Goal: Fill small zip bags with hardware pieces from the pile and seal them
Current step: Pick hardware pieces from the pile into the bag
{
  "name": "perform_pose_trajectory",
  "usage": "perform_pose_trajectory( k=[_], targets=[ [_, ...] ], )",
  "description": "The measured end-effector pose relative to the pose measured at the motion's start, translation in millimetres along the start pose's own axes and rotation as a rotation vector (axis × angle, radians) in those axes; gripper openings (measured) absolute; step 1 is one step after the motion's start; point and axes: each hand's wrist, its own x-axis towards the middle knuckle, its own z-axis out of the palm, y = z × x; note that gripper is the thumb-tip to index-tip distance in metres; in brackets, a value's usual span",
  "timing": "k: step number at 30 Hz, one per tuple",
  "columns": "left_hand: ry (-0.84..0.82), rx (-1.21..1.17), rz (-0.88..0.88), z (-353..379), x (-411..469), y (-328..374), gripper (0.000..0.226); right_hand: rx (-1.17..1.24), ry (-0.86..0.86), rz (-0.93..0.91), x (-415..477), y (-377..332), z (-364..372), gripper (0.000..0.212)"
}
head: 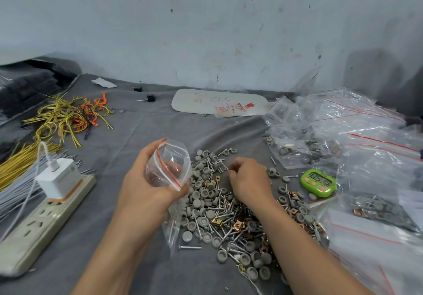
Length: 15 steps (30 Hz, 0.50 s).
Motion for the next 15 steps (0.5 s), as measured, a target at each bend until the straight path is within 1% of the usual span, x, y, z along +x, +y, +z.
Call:
perform_pose_trajectory(
  k=[2, 4, 6, 9, 11, 14, 15],
  targets=[
    [0.002, 0.011, -0.006, 0.1, -0.3, -0.6, 0.077, -0.062, 0.083, -0.005, -2.3, 0.7, -2.0, 0.012],
    [0.002, 0.031, -0.010, -0.3, -0.2, -0.9, 0.077, -0.092, 0.122, -0.055, -4.9, -2.1, -3.4, 0.015],
    [0.001, 0.043, -0.012, -1.8, -0.2, -0.7, 0.077, -0.095, 0.048, -0.116, -6.6, -7.2, -3.7, 0.016],
    [-0.007, 0.060, -0.014, -2.3, 1.2, -1.4, 0.076, -0.149, -0.092, -0.173, -7.3, -10.9, -1.3, 0.023],
    [-0.012, 0.072, -0.013, -1.7, 1.2, -1.2, 0.076, -0.126, -0.109, -0.154, -5.1, -9.2, -0.1, 0.020],
    [-0.011, 0.099, 0.001, 2.4, 0.0, 0.3, 0.078, -0.090, -0.095, -0.137, -4.0, -4.4, 0.2, 0.004],
    [-0.011, 0.113, 0.005, 4.2, -0.7, 0.8, 0.079, -0.066, -0.091, -0.124, -4.1, -2.2, -0.2, 0.009]
  ],
)
